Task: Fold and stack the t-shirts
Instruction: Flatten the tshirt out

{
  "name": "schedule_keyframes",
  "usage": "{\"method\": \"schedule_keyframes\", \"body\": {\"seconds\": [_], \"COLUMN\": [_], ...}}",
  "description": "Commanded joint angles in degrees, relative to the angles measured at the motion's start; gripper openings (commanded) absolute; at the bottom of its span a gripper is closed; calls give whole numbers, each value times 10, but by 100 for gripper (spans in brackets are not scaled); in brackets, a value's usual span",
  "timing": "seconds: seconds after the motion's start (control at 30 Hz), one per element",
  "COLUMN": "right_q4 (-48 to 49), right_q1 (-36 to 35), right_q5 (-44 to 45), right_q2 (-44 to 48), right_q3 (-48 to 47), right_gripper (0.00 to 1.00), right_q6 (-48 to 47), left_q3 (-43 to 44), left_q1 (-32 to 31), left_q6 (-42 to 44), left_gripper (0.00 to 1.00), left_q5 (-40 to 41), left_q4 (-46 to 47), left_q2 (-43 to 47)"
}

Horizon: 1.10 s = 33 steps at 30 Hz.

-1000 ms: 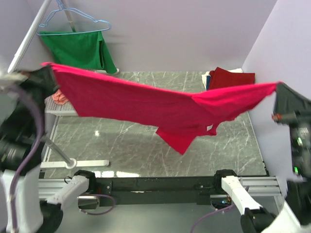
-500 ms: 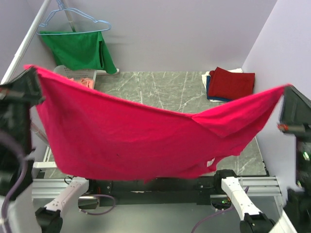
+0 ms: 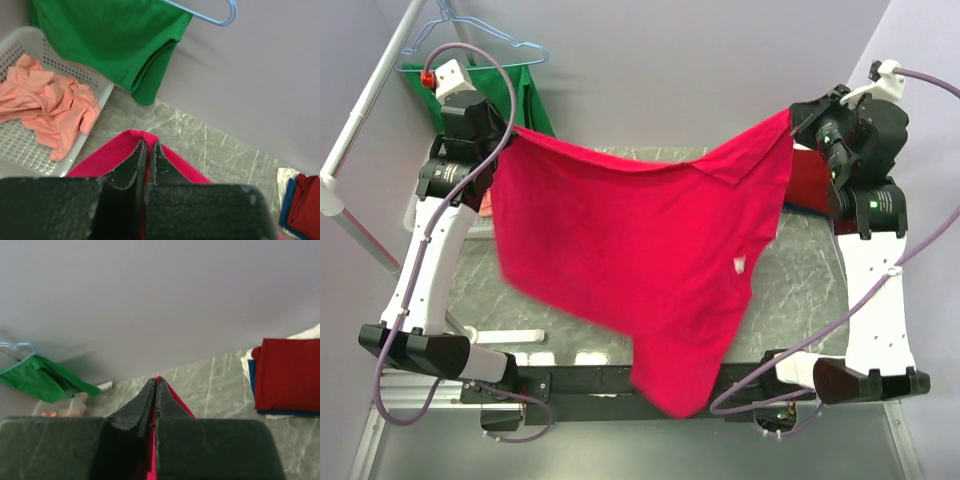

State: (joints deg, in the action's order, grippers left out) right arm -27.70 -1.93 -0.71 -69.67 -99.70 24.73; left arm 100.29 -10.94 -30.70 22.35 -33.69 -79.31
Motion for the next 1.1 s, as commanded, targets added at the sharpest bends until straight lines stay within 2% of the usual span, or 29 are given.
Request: {"method": "schedule_keyframes", "body": {"seconds": [0.0, 0.23, 0.63, 0.87, 1.07], "right_q4": [41, 24, -27, -38, 28], "right_q1": [5, 8, 8, 7, 7], "right_q5": [6, 26, 52, 63, 54], "right_q2": [22, 63, 233, 244, 195], "right_q3": [-80, -96, -30, -116, -99], "right_gripper": [0, 0, 0, 0, 0], "right_q6": [-14, -37, -54, -70, -61], "left_q3": [53, 59, -40, 38, 60], "left_q1": [2, 2, 2, 2, 2], "left_q6": [-23, -22, -19, -21, -1], "left_gripper": [1, 1, 1, 1, 1], "left_q5": [-1, -19, -20, -42, -34], "left_q4": [38, 41, -21, -48, -16], "left_q2": [12, 53, 267, 254, 194]}}
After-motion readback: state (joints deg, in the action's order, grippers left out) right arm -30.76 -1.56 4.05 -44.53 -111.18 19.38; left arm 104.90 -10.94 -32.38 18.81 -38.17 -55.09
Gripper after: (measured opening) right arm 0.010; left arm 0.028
